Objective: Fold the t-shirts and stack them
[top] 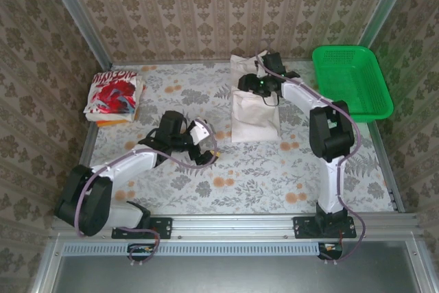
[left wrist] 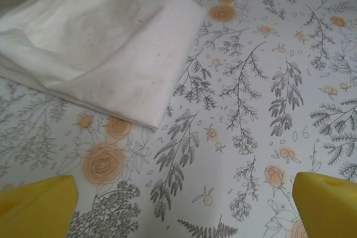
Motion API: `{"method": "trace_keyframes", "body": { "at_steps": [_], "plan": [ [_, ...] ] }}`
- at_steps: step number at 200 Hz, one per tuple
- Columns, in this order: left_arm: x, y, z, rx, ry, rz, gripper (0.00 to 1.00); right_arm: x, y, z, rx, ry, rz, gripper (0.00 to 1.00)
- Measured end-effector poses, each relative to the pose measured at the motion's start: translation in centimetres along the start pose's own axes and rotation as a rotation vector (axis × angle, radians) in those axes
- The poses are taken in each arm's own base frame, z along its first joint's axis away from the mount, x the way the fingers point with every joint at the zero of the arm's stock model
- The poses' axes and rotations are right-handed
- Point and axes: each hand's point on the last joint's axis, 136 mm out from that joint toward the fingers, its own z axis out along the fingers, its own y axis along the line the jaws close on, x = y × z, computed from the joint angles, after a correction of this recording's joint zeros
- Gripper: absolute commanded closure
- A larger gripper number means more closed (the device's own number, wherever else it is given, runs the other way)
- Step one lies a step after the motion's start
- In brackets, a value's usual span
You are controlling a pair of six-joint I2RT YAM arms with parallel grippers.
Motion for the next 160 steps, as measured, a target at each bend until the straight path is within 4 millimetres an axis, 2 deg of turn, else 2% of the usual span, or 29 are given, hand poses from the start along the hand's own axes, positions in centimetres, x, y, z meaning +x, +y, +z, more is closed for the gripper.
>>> {"method": "trace_keyframes", "body": {
  "at_steps": [27, 37, 64, 78, 95, 114, 129, 146, 160],
  "plan": [
    [-0.5, 0.2, 1.5, 0.017, -0.006, -0.001, 0.0, 0.8, -4.8, -1.1, 0.08, 0.004, 0.058, 0.42],
    [-1.0, 0.6, 2.1, 0.02, -0.015, 0.0, 0.0, 1.3, -6.7, -1.0, 0.103, 0.02, 0.091, 0.44],
    [-2.7, 1.6, 3.5, 0.026, -0.045, 0.003, 0.0, 1.6, -10.3, -0.5, 0.134, 0.041, 0.16, 0.5],
    [-3.4, 2.0, 4.2, 0.03, -0.06, -0.001, 0.0, 1.7, -11.6, 0.0, 0.148, 0.055, 0.181, 0.57],
    [-3.8, 2.3, 4.8, 0.031, -0.076, -0.018, 0.0, 0.7, -12.8, 0.9, 0.163, 0.056, 0.197, 0.67],
    [-4.1, 3.0, 5.5, 0.012, -0.084, -0.056, 0.0, -0.7, -13.5, 0.8, 0.18, 0.035, 0.2, 0.69],
    [-4.4, 4.4, 6.2, -0.039, -0.081, -0.117, 0.0, -1.4, -13.4, 0.1, 0.188, 0.015, 0.175, 0.64],
    [-4.8, 6.0, 6.1, -0.102, -0.087, -0.183, 0.0, -1.6, -13.2, -1.2, 0.217, -0.009, 0.127, 0.45],
    [-4.9, 7.1, 5.8, -0.147, -0.099, -0.226, 0.0, -1.2, -12.6, -2.4, 0.247, -0.022, 0.075, 0.37]
  ]
}}
